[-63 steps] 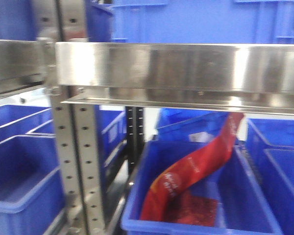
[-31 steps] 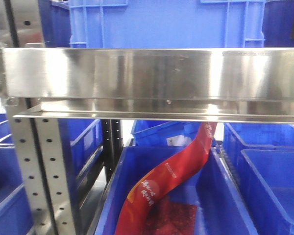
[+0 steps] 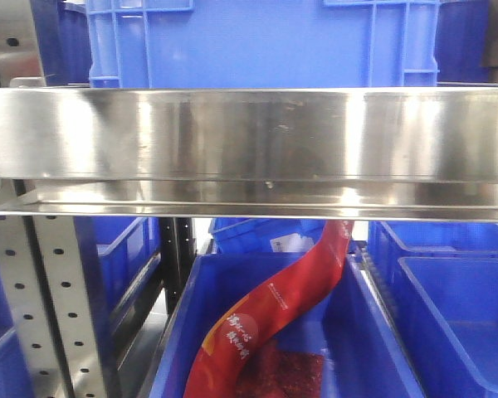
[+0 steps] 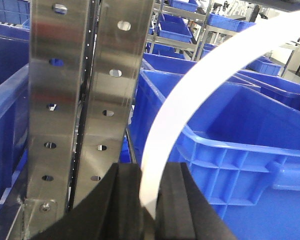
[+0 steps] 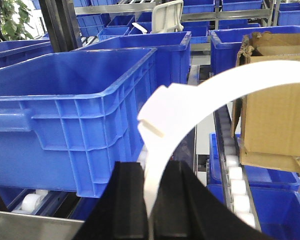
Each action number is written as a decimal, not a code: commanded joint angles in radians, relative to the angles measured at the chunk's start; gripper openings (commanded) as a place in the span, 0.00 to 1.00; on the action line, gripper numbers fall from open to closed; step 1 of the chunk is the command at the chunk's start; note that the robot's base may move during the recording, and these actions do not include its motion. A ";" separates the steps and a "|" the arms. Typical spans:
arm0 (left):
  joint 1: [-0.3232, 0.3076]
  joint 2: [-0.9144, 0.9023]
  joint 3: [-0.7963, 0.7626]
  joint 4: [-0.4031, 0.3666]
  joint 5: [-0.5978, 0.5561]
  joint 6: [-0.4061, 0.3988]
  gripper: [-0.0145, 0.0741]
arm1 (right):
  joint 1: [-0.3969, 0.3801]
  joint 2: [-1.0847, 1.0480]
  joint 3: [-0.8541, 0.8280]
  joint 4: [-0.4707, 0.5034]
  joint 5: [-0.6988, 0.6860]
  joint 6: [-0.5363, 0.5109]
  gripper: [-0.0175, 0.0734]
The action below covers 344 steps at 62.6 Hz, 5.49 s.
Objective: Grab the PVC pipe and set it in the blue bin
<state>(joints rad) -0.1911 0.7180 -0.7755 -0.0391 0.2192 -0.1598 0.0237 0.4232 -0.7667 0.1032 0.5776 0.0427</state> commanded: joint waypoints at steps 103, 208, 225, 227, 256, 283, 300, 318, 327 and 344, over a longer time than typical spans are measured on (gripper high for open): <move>-0.321 0.550 -0.733 -0.004 0.455 0.128 0.04 | 0.245 0.639 -0.492 0.322 0.012 -0.318 0.01; -0.222 0.993 -1.213 -0.037 0.576 0.051 0.04 | 0.317 1.091 -0.807 0.456 -0.115 -0.315 0.01; -0.263 0.868 -1.210 -0.089 0.683 0.133 0.04 | 0.317 0.949 -0.787 0.416 -0.009 -0.315 0.01; -0.277 0.857 -1.206 -0.089 0.683 0.136 0.04 | 0.317 0.932 -0.768 0.400 -0.009 -0.315 0.01; -0.381 0.743 -0.985 -0.082 0.538 0.142 0.04 | 0.317 0.591 -0.253 0.393 -0.439 -0.315 0.01; -0.361 0.360 -0.355 -0.082 0.137 0.140 0.04 | 0.317 0.341 0.048 0.393 -0.483 -0.315 0.01; -0.268 0.095 -0.045 -0.097 -0.072 0.130 0.04 | 0.317 0.244 0.084 0.395 -0.385 -0.315 0.01; -0.260 -0.020 0.022 -0.079 -0.082 0.130 0.04 | 0.317 0.220 0.081 0.426 -0.359 -0.315 0.01; -0.260 -0.022 0.022 -0.079 -0.090 0.130 0.04 | 0.317 0.220 0.081 0.426 -0.359 -0.315 0.01; -0.260 -0.022 0.022 -0.079 -0.090 0.130 0.04 | 0.317 0.220 0.081 0.426 -0.359 -0.315 0.01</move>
<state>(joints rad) -0.4537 0.7015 -0.7535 -0.1197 0.1514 -0.0245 0.3395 0.6498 -0.6853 0.5223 0.2321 -0.2653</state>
